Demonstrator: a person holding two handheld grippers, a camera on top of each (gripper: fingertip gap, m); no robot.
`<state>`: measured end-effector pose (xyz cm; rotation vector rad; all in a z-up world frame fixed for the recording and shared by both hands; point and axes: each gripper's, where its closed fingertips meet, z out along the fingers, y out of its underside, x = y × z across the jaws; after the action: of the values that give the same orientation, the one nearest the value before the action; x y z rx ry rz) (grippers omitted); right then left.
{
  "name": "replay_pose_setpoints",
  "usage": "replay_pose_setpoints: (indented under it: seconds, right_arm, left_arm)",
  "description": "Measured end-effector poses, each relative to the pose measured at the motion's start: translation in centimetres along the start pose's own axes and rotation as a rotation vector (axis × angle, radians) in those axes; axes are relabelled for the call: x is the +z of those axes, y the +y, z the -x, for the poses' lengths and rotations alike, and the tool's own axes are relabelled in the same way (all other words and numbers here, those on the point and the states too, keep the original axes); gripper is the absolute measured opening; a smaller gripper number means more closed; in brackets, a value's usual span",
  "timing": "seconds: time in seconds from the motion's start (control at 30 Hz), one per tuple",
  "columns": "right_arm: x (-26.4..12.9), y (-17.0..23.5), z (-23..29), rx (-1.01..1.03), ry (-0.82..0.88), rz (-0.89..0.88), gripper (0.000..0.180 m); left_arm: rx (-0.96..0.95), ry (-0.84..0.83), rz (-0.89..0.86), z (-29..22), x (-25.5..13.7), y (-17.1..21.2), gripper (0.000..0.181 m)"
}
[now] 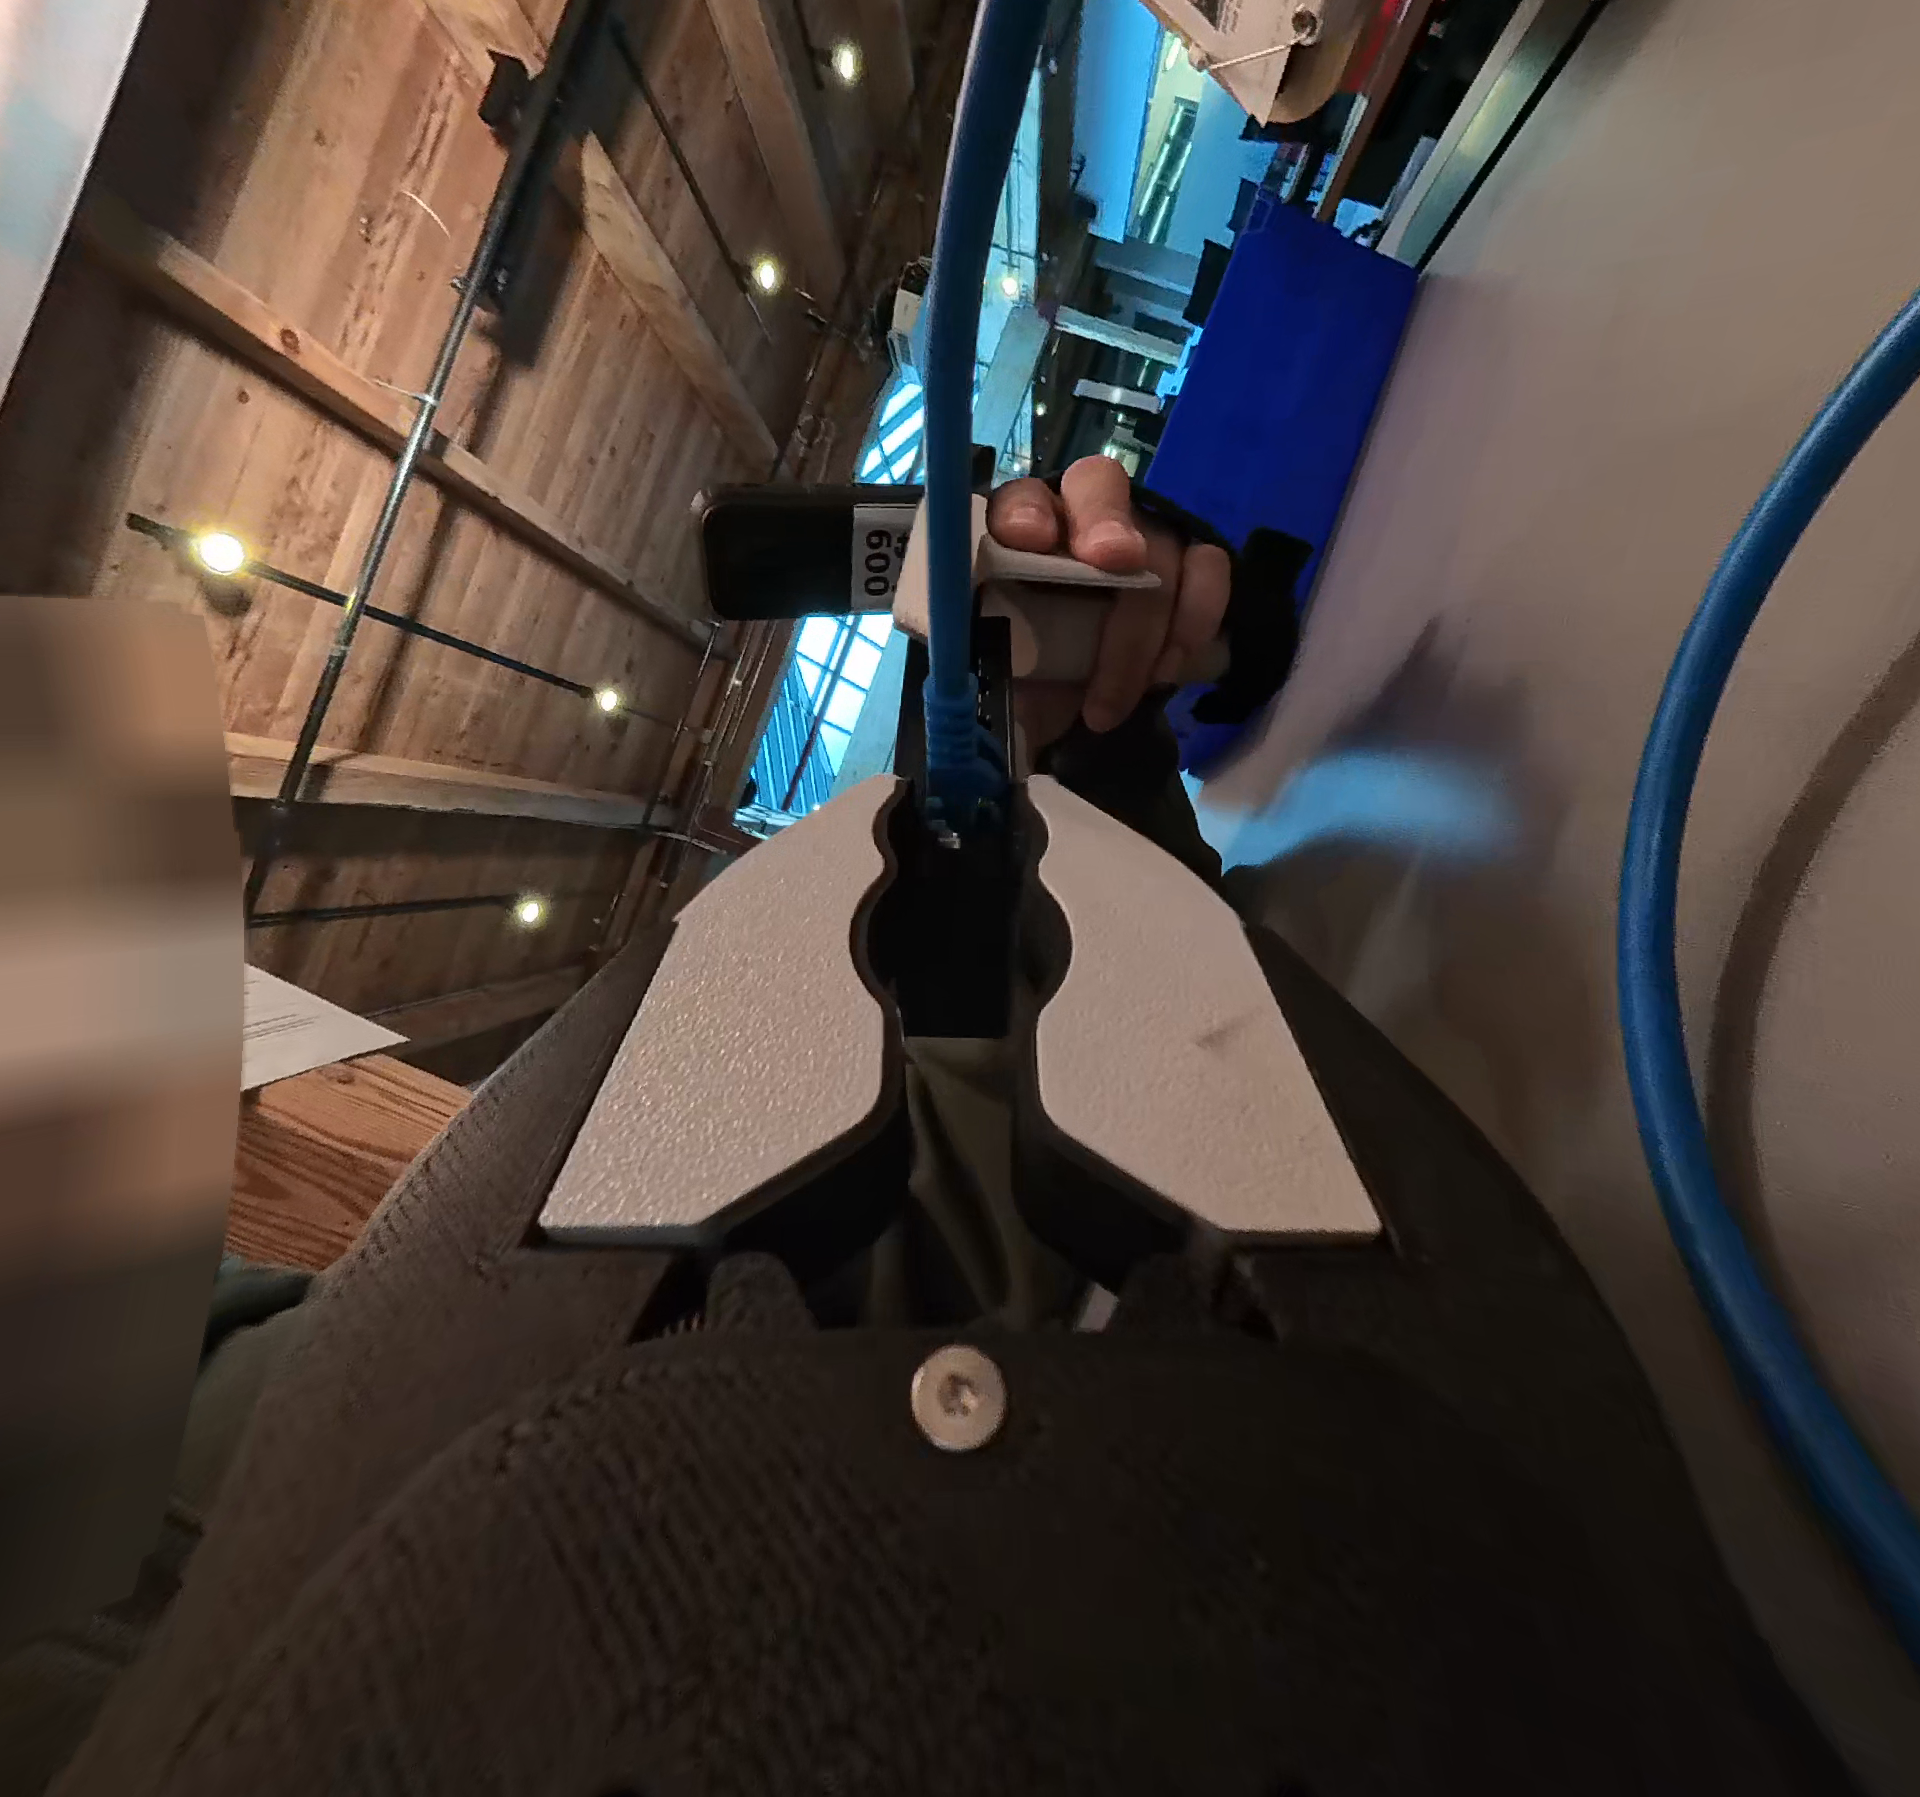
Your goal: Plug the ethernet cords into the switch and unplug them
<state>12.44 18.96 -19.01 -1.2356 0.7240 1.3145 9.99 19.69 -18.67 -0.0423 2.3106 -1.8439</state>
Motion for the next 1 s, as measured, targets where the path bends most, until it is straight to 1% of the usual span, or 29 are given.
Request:
replay_pose_setpoints:
  seconds: [0.03,0.07,0.13,0.27,0.33,0.4,0.63,0.8,1.0]
  right_arm:
    - [0.0,0.0,-0.1,0.007,0.008,-0.007,0.023]
    - [-0.1,-0.1,-0.3,0.009,0.02,-0.011,0.023]
    - [-0.2,-0.1,-0.4,-0.005,0.016,-0.02,0.014]
    - [-0.4,-0.1,-0.7,-0.026,0.038,-0.045,0.014]
    - [-0.5,-0.1,-0.9,-0.028,0.019,-0.024,0.014]
    - [-0.5,0.2,-1.0,-0.091,0.03,0.012,0.014]
    - [-0.4,-0.3,-0.6,-0.236,0.017,0.053,0.015]
    - [-0.5,-0.8,-0.9,-0.27,0.035,0.054,0.015]
    - [-0.5,-0.9,-0.6,-0.287,0.015,0.077,0.015]
  left_arm:
    - [0.001,-0.003,0.011,0.0,0.0,0.2,0.073]
    - [0.001,-0.004,0.023,0.1,0.1,0.4,0.073]
    - [0.001,-0.003,0.023,0.1,0.2,0.4,0.073]
    - [0.004,-0.007,0.049,0.1,0.4,0.7,0.073]
    - [0.006,-0.012,0.058,0.2,0.4,0.9,0.073]
    - [0.016,-0.01,0.077,0.1,0.4,1.1,0.073]
    - [0.06,-0.043,0.075,0.4,0.4,0.9,0.073]
    - [0.075,-0.077,0.111,0.9,0.4,1.6,0.073]
    - [0.107,-0.091,0.118,1.0,0.5,1.3,0.072]
